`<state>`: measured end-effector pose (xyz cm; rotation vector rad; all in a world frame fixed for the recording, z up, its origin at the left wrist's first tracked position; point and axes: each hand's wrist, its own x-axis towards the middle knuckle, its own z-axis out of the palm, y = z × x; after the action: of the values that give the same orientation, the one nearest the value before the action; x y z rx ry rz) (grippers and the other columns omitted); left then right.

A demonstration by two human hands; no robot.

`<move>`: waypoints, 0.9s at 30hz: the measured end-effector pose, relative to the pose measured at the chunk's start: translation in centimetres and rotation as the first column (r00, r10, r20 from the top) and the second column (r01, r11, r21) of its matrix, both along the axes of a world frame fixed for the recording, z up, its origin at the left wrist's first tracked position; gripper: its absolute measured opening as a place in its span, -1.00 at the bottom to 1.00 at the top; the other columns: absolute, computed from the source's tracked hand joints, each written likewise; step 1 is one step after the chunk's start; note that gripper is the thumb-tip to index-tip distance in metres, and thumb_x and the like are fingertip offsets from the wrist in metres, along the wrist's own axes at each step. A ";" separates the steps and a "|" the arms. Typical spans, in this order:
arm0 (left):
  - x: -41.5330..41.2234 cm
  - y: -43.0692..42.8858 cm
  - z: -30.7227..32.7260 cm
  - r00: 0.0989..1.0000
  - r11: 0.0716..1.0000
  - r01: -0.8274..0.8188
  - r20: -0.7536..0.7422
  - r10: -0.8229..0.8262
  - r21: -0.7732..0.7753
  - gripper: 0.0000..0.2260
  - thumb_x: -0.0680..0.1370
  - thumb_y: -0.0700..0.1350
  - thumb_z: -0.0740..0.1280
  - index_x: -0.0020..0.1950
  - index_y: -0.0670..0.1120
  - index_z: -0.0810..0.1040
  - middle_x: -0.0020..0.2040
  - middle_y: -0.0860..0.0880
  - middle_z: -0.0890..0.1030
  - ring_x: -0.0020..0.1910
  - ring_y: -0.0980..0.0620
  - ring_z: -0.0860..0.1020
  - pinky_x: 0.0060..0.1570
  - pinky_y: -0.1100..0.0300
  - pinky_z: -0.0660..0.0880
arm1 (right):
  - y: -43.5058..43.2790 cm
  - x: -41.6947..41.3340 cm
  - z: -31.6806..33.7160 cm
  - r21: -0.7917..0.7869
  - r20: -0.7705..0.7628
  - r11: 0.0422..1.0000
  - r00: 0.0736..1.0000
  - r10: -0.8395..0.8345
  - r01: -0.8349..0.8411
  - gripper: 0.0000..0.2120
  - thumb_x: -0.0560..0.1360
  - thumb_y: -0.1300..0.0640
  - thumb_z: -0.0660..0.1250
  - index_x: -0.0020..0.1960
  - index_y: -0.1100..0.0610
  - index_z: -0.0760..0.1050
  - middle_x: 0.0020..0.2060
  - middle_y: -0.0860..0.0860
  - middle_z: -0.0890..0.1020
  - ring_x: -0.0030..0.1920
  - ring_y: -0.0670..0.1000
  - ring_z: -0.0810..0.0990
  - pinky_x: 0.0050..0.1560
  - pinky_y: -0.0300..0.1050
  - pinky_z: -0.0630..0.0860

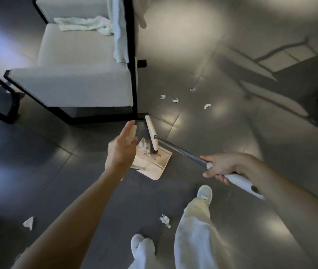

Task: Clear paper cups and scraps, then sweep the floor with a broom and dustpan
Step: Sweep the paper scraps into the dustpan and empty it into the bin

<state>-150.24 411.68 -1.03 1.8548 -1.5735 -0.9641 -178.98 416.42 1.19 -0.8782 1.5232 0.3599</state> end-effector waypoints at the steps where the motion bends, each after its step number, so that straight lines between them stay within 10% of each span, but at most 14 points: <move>1: -2.1 -1.1 0.0 1.000 1.000 -0.008 0.006 0.008 -0.012 -0.57 0.62 -0.08 0.24 0.40 0.34 0.28 -0.03 0.15 0.48 -0.19 0.19 0.52 -0.27 0.27 0.47 | -1.3 -2.2 0.1 -0.009 -0.005 1.000 1.000 0.015 -0.015 -0.25 0.57 0.17 0.31 0.57 -0.12 -0.07 -0.45 0.08 0.45 -0.48 -0.04 0.38 -0.38 -0.15 0.42; 21: -31.1 -23.8 -1.7 0.988 0.990 -0.141 -0.060 0.143 0.028 -0.56 0.61 -0.08 0.22 0.23 0.47 0.22 -0.08 0.10 0.54 -0.09 0.01 0.55 -0.05 0.07 0.46 | -29.2 -32.0 1.0 -0.079 -0.021 0.978 0.981 -0.194 0.191 -0.39 0.57 0.29 0.27 0.52 -0.02 0.14 -0.51 0.01 0.34 -0.54 -0.10 0.31 -0.57 -0.29 0.30; 27: -36.2 -30.3 -1.7 0.991 0.990 -0.136 0.013 0.135 0.026 -0.61 0.62 -0.12 0.23 0.38 0.24 0.29 -0.21 0.08 0.52 -0.21 0.04 0.54 -0.11 0.13 0.43 | -37.7 -36.6 0.2 -0.124 -0.086 0.987 0.990 -0.110 0.099 -0.48 0.57 0.27 0.28 0.47 0.05 0.22 -0.49 0.04 0.37 -0.58 -0.10 0.32 -0.59 -0.32 0.31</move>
<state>-186.46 381.33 -2.70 1.9607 -1.4265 -0.9200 -215.55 378.71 1.39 -0.8808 1.6840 0.2374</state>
